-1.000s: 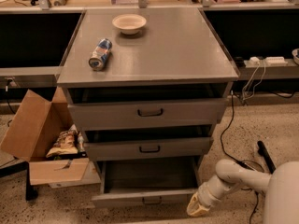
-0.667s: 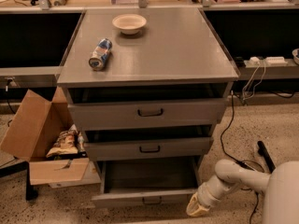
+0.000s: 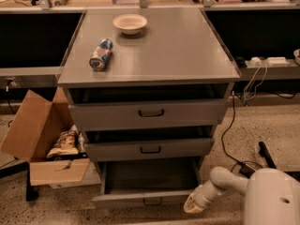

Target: Close bottom drawer

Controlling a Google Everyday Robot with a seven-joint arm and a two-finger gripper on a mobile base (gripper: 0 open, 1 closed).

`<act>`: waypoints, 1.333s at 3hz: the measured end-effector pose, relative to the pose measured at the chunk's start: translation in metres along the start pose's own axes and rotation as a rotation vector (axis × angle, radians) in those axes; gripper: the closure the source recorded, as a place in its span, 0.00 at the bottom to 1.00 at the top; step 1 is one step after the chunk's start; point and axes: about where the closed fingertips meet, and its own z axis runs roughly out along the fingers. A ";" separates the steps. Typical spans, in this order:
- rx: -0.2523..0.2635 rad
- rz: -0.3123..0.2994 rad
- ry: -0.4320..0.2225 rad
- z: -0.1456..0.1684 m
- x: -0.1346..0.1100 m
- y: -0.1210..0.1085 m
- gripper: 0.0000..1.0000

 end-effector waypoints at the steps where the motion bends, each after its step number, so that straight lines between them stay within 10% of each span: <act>1: 0.045 -0.019 -0.006 0.019 0.014 -0.025 1.00; 4: 0.115 -0.041 -0.011 0.027 0.013 -0.042 1.00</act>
Offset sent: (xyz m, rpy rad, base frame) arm 0.0577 0.0093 -0.0396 0.0097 -0.1924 -0.0168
